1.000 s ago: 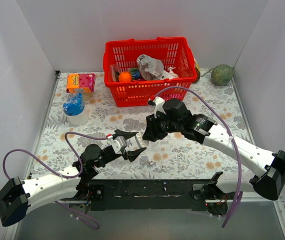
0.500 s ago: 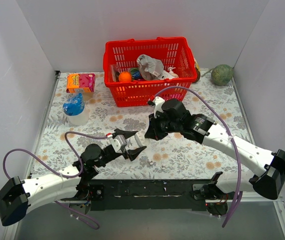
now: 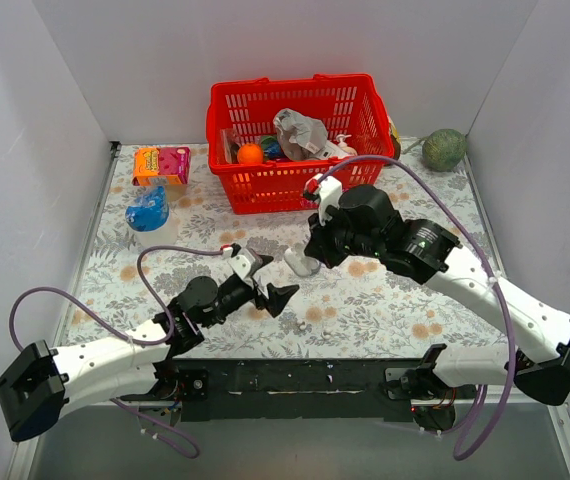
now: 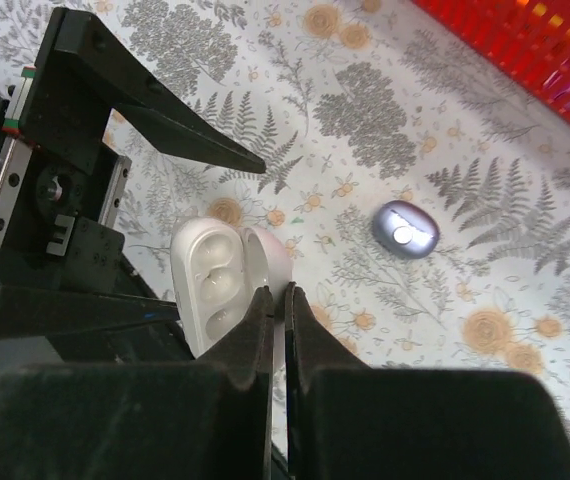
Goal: Insert the wireless bluetooth earbuds into the charging case
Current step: Adjust the charging case.
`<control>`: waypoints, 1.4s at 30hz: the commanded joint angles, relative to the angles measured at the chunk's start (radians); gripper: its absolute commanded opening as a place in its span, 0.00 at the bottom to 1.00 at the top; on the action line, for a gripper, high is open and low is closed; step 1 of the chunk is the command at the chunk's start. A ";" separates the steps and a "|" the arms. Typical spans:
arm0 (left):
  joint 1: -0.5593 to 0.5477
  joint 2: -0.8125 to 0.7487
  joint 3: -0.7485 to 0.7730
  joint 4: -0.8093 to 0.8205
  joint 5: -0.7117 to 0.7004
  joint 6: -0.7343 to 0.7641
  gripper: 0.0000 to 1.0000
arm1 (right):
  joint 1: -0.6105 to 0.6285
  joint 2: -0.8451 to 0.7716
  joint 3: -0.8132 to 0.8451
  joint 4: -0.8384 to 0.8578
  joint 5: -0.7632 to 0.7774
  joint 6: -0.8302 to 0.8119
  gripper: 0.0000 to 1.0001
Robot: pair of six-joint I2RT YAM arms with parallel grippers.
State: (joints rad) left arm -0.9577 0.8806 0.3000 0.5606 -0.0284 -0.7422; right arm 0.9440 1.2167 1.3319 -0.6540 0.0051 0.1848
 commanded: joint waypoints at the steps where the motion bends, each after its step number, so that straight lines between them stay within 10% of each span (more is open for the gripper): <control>1: 0.004 -0.014 0.080 -0.085 -0.018 -0.088 0.98 | 0.021 -0.057 0.056 -0.026 0.079 -0.148 0.01; 16: 0.230 0.041 0.277 -0.169 0.783 -0.224 0.98 | 0.328 -0.145 0.016 -0.042 0.391 -0.433 0.01; 42: 0.235 0.120 0.286 -0.091 0.858 -0.221 0.79 | 0.381 -0.062 0.035 0.004 0.411 -0.380 0.01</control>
State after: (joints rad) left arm -0.7277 1.0046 0.5865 0.4351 0.8154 -0.9699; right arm 1.3170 1.1622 1.3273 -0.7059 0.4175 -0.2127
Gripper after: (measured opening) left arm 0.814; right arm 0.046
